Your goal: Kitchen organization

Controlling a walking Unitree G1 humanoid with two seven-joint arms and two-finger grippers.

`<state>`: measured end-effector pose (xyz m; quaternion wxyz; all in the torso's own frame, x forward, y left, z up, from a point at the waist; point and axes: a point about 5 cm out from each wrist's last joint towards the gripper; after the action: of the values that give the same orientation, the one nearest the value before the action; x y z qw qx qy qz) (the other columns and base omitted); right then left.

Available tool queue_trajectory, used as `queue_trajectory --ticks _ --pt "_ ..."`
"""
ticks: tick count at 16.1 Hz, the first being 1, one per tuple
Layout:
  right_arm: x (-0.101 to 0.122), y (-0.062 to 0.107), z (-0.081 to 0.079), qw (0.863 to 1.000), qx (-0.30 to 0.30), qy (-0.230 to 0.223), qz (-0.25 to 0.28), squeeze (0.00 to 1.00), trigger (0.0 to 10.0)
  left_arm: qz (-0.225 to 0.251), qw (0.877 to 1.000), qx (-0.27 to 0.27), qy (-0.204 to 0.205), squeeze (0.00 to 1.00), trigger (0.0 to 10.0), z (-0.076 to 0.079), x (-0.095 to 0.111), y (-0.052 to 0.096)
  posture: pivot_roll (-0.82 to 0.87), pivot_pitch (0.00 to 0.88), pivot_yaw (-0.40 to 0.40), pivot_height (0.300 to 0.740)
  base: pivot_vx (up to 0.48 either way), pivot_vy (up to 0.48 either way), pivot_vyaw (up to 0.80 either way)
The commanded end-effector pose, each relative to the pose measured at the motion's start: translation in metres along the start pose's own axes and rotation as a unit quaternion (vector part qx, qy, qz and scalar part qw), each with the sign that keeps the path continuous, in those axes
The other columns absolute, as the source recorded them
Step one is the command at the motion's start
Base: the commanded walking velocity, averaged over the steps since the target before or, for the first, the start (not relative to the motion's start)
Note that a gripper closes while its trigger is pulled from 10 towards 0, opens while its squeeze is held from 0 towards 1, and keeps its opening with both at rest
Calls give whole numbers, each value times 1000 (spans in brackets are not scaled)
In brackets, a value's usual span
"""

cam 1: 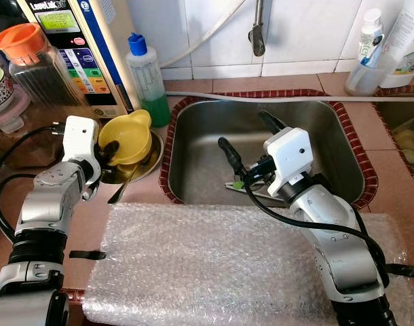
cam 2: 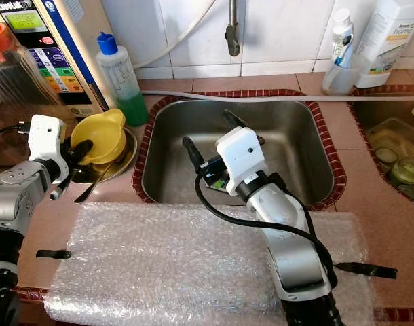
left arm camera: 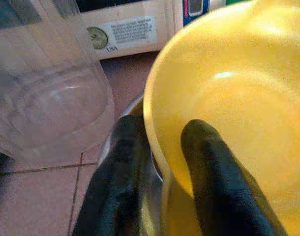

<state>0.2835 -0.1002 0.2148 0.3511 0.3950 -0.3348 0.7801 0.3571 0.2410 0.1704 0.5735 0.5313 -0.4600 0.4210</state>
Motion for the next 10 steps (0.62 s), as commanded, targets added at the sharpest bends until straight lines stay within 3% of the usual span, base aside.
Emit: queue_trajectory --ticks 1,4,10 --pt "3 -2 -3 1000 5 -5 7 0 10000 13 999 30 -4 0 0 -13 5 5 -233 154 140 740 0 0 0" --pt "3 -2 -2 1000 5 -9 11 0 10000 33 998 54 1 0 0 -18 11 6 -233 154 136 740 0 0 0" --pt "4 -3 -2 1000 8 -9 12 0 10000 21 999 45 1 0 0 -16 5 6 -233 155 135 740 0 0 0"
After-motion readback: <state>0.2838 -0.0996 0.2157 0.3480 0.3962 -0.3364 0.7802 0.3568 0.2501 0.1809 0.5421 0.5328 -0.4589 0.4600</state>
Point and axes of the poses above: a point about 5 cm out from each wrist's last joint towards the gripper, its own y axis pointing back from the gripper into the wrist, its own x axis along the axis of the wrist's last joint, z = x × y, and after that the axes turned 7 degrees about y, right-handed
